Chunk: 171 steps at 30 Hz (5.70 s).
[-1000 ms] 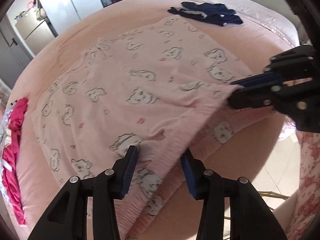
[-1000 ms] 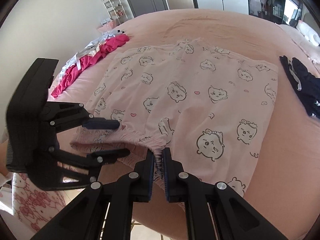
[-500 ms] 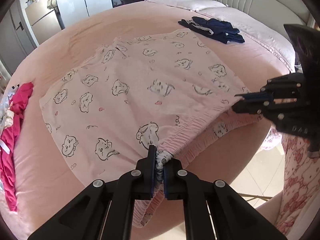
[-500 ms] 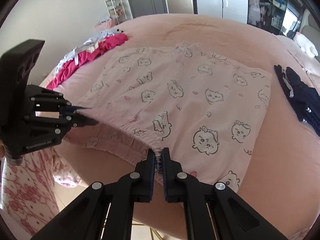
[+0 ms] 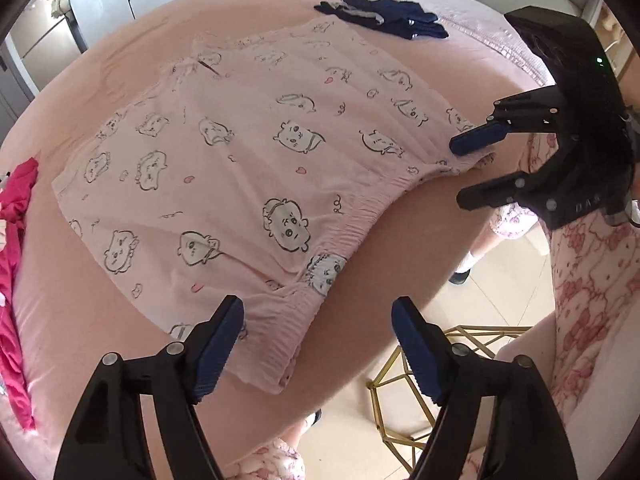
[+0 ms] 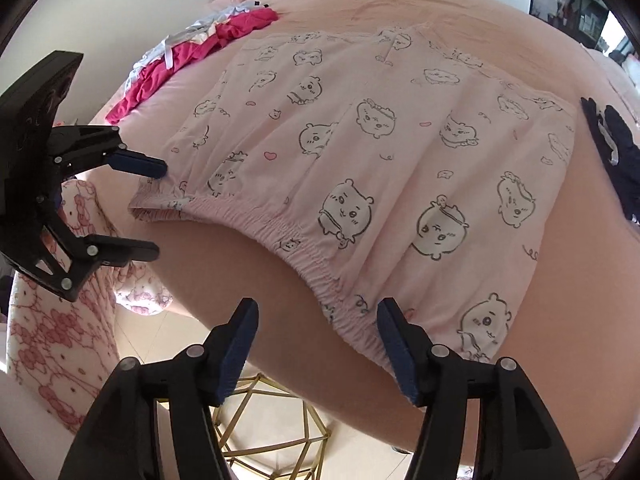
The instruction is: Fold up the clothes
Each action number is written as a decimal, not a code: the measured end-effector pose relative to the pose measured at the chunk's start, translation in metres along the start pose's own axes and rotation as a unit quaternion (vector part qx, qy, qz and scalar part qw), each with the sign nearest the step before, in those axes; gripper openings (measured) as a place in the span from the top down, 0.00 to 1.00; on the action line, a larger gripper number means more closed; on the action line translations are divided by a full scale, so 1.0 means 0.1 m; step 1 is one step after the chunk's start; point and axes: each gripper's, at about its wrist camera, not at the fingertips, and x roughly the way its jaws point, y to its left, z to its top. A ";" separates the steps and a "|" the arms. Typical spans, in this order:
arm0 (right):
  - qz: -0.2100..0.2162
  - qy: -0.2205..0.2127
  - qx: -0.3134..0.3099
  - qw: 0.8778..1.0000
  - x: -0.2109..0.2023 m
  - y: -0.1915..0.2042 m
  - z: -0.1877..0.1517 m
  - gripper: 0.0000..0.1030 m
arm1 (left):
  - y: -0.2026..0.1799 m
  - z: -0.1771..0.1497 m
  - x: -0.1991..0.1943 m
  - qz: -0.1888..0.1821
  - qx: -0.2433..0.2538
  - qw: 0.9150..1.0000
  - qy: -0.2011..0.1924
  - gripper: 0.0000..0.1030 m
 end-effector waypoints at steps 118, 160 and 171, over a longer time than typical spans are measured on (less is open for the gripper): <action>-0.010 -0.008 -0.205 0.979 0.77 -0.23 1.30 0.25 | 1.04 0.40 0.56 -0.027 0.084 0.996 -0.020 0.24; 0.054 -0.060 -0.132 0.988 0.85 1.57 1.34 0.50 | 2.29 0.42 0.43 -0.001 -0.251 0.965 -0.078 0.44; 0.027 -0.087 -0.044 0.995 0.72 1.45 1.35 0.51 | 1.90 0.41 0.39 0.029 -0.186 0.980 -0.068 0.69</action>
